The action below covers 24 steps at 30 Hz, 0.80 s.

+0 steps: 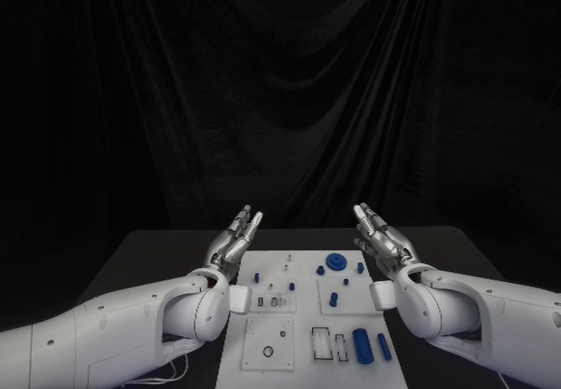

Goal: Assemble the parts on the task board

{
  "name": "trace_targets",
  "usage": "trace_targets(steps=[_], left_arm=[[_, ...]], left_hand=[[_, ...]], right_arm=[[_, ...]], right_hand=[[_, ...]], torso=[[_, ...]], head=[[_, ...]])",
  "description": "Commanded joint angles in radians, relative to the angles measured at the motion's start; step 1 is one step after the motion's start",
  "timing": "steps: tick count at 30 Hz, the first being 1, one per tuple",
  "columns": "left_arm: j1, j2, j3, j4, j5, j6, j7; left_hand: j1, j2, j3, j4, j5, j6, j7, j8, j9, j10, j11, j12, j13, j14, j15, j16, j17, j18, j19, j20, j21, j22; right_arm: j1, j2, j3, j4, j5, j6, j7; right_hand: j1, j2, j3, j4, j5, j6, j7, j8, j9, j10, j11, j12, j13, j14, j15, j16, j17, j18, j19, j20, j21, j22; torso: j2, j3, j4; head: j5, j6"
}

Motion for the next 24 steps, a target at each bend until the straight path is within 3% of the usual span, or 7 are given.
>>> trace_targets(steps=[1,4,13,16,20,21,24], left_arm=[[0.014,0.007,-0.014,-0.009,0.092,0.231,0.061],[0.03,0.015,-0.042,-0.023,0.137,0.349,0.081],[0.06,0.029,-0.095,-0.048,0.22,0.571,0.119],[0.064,0.031,-0.102,-0.052,0.231,0.599,0.124],[0.067,0.032,-0.107,-0.054,0.238,0.62,0.127],[0.061,-0.023,-0.107,-0.114,-0.157,0.618,0.288],[0.061,-0.033,-0.107,-0.11,-0.161,0.608,0.31]], left_hand=[[0.057,0.007,-0.01,0.01,0.011,0.009,0.008,0.004,0.002,0.0,0.006,-0.003,-0.002,0.001,-0.05,-0.004,-0.001,0.022,0.001,0.015,-0.004,-0.002],[0.07,0.014,-0.005,0.011,0.033,0.044,-0.057,0.01,0.007,0.0,0.032,-0.003,-0.002,0.001,0.011,-0.004,-0.001,0.012,0.001,0.063,-0.004,-0.002],[0.094,0.01,-0.001,0.01,0.065,0.033,-0.04,0.007,0.005,0.0,0.073,-0.003,-0.002,0.001,0.052,-0.004,-0.001,0.014,0.001,0.105,-0.004,-0.002],[0.115,0.01,0.006,0.01,0.095,0.027,-0.104,0.006,0.004,0.0,0.066,-0.003,-0.002,0.001,0.06,-0.004,-0.001,0.015,0.001,0.113,-0.004,-0.002],[0.124,0.012,0.01,0.008,0.112,0.037,-0.106,0.008,0.005,0.002,0.07,-0.003,-0.001,0.001,0.064,-0.004,-0.001,0.015,0.001,0.118,-0.004,-0.002],[0.129,0.012,0.013,0.007,0.117,0.042,-0.098,0.009,0.006,0.003,0.075,-0.002,-0.001,0.001,0.068,-0.004,-0.001,0.015,0.001,0.121,-0.004,-0.002],[0.147,0.013,0.021,0.002,0.139,0.066,-0.072,0.012,0.009,0.02,0.086,0.004,0.006,0.001,0.08,-0.004,-0.001,0.015,0.005,0.134,0.0,0.001]], right_arm=[[0.021,-0.006,-0.02,-0.003,0.103,0.212,-0.029],[0.043,-0.012,-0.049,-0.006,0.136,0.282,-0.036],[0.06,-0.016,-0.071,-0.008,0.163,0.336,-0.042],[0.06,-0.016,-0.071,-0.008,0.163,0.336,-0.042],[0.06,-0.016,-0.071,-0.008,0.163,0.336,-0.042],[0.071,-0.065,-0.071,-0.006,0.117,0.363,0.049],[0.076,-0.087,-0.071,0.006,0.117,0.349,0.068]], right_hand=[[0.056,0.002,-0.013,0.008,0.013,0.007,0.007,0.009,0.003,-0.002,0.005,-0.005,-0.001,0.0,0.02,-0.004,-0.002,0.027,0.0,0.017,-0.004,-0.002],[0.061,-0.011,-0.013,0.009,0.028,0.014,0.019,0.017,0.005,-0.002,0.028,-0.005,-0.001,0.0,0.037,-0.004,-0.002,0.038,0.009,0.018,0.002,0.003],[0.071,-0.048,0.009,0.012,0.045,0.108,0.118,0.137,0.029,-0.002,0.03,-0.003,-0.001,0.022,0.068,0.027,0.015,0.059,0.197,0.018,0.1,0.055],[0.072,-0.053,0.02,0.011,0.049,0.112,0.103,0.151,0.027,0.009,0.075,0.026,0.011,0.041,0.075,0.045,0.021,0.056,0.246,0.016,0.119,0.059],[0.1,-0.053,0.026,0.01,0.064,0.193,0.141,0.248,0.044,0.058,0.127,0.134,0.034,0.149,0.086,0.125,0.05,0.064,0.382,0.015,0.169,0.071],[0.105,-0.054,0.024,0.01,0.071,0.214,0.147,0.272,0.047,0.068,0.128,0.163,0.039,0.184,0.081,0.15,0.058,0.069,0.418,0.014,0.18,0.073],[0.162,-0.05,0.027,0.01,0.116,0.304,0.163,0.357,0.057,0.109,0.151,0.283,0.055,0.373,0.078,0.287,0.096,0.098,0.569,0.013,0.231,0.085]], torso=[[0.0,0.0003,0.0003],[0.0,0.0003,0.0003],[0.0,0.0003,0.0003],[0.0,0.0003,0.0003],[0.0,0.0003,0.0003],[0.031,-0.003,0.0043],[0.037,-0.0023,0.0059]], head=[[0.0,0.0],[0.0,0.0],[0.0,0.0],[0.0,0.0],[0.0,0.0],[-0.021,-0.061],[-0.013,-0.068]])
